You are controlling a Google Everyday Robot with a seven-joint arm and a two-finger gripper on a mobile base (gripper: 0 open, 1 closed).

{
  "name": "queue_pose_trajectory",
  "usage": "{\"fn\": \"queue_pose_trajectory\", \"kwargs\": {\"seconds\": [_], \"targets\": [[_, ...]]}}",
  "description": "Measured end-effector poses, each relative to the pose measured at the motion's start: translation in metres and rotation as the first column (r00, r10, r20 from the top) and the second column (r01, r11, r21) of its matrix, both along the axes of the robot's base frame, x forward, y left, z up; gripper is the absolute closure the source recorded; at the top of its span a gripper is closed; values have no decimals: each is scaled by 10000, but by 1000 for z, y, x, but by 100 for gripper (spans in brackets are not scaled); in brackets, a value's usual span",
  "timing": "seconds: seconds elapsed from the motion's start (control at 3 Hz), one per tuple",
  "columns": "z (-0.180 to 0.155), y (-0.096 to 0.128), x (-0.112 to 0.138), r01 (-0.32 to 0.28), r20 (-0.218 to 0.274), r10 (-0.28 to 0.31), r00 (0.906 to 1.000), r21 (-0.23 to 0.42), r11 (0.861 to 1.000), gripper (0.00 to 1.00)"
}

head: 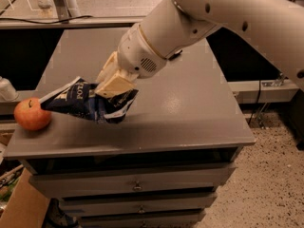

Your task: Move blue chip bag near apple

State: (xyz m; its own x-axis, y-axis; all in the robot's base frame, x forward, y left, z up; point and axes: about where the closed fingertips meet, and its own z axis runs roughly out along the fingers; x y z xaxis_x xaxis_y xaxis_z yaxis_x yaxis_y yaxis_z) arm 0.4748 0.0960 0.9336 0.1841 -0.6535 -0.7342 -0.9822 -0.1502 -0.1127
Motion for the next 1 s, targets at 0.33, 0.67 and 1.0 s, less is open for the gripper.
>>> {"fn": "queue_pose_trajectory", "kwargs": {"seconds": [0.33,0.67,1.0], "targets": [[-12,20,-31,-683,-243,683,9974,25,9977,100],[-21,35,-48,-1090,-278,1089,9937,1,9940,100],[-28,42,-50,-1180,-123,1179,9929,-73,9930,100]]}}
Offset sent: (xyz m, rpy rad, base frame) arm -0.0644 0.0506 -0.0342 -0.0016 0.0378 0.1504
